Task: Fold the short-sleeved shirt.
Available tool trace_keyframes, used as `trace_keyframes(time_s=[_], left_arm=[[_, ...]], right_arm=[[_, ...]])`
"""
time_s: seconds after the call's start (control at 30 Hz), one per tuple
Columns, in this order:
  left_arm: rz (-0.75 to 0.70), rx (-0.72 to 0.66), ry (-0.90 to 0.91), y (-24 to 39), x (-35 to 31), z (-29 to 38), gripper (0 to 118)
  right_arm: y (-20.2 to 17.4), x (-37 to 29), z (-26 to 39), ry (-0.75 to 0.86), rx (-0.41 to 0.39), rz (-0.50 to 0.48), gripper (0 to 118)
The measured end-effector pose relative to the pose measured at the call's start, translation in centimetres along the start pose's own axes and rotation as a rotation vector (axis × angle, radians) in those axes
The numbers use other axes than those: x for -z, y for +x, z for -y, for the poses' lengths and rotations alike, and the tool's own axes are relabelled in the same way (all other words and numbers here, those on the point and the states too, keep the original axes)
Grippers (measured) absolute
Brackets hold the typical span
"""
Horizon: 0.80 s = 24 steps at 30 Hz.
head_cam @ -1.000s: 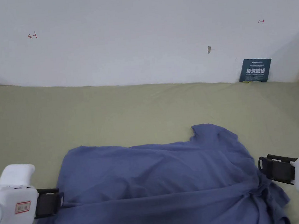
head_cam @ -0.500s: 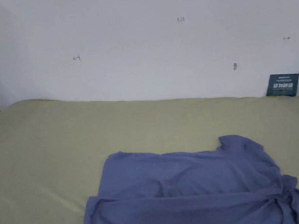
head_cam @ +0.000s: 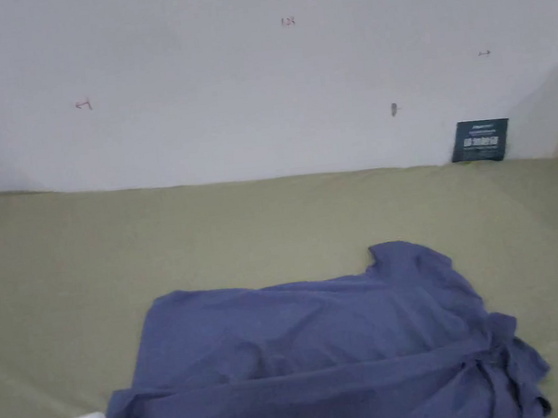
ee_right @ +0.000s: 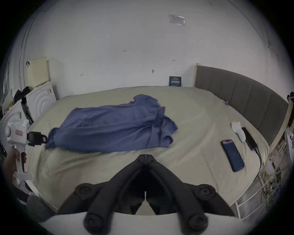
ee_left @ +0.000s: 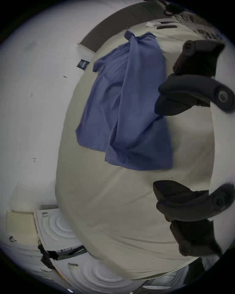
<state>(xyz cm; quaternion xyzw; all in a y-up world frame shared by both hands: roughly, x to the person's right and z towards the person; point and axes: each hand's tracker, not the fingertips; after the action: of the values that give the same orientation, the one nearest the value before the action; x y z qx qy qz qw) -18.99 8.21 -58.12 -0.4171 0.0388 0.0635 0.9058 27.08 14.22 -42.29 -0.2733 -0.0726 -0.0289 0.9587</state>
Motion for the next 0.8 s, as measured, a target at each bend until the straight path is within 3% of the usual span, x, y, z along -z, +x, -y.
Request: trace_keyframes(time_s=[0.1, 0.13, 0.17, 0.2, 0.23, 0.27, 0.3, 0.37, 0.53, 0.6, 0.7, 0.8], left_arm=[[0.003, 0.059, -0.065, 0.6, 3.2, -0.1, 87], [-0.003, 0.063, -0.076, 0.8, 3.8, 0.1, 68], [-0.007, 0.055, -0.084, 0.9, 4.1, 0.2, 40], [-0.068, 0.080, -0.039, 1.2, 3.2, 0.5, 25], [-0.021, 0.089, 0.022, 0.6, 2.3, 0.6, 7], [0.084, 0.082, 0.012, 0.7, 2.1, 0.5, 7], [0.040, 0.101, 0.008, 1.1, 2.0, 0.5, 7], [0.013, 0.183, -0.003, 0.8, 1.8, 0.1, 7], [0.045, 0.152, -0.015, 0.1, 1.6, -0.1, 7], [0.064, 0.140, -0.028, -0.2, 1.7, 0.1, 7], [0.086, 0.136, -0.030, -0.5, 1.6, 0.3, 7], [0.110, 0.121, -0.037, -0.7, 1.9, 0.1, 7]], right_arm=[[1.3, 2.5, -1.3, -0.032, 0.020, 0.027, 1], [1.8, 3.7, -1.4, -0.042, 0.041, 0.017, 1], [2.5, 4.7, -1.6, -0.044, 0.072, -0.006, 7], [2.9, 5.8, -1.9, -0.057, 0.081, -0.033, 27], [3.6, 7.1, -2.3, -0.076, 0.075, -0.040, 72], [3.9, 8.7, -2.5, -0.107, 0.061, -0.056, 93], [4.4, 10.4, -2.7, -0.129, 0.053, -0.046, 98], [5.1, 13.4, -3.0, -0.142, 0.068, -0.034, 98], [5.6, 20.2, -2.1, -0.266, 0.064, 0.014, 97], [5.9, 21.1, -1.8, -0.308, 0.080, 0.008, 92], [6.2, 19.7, -1.9, -0.271, 0.114, -0.053, 12], [5.6, 18.3, -1.8, -0.213, 0.087, -0.039, 12]])
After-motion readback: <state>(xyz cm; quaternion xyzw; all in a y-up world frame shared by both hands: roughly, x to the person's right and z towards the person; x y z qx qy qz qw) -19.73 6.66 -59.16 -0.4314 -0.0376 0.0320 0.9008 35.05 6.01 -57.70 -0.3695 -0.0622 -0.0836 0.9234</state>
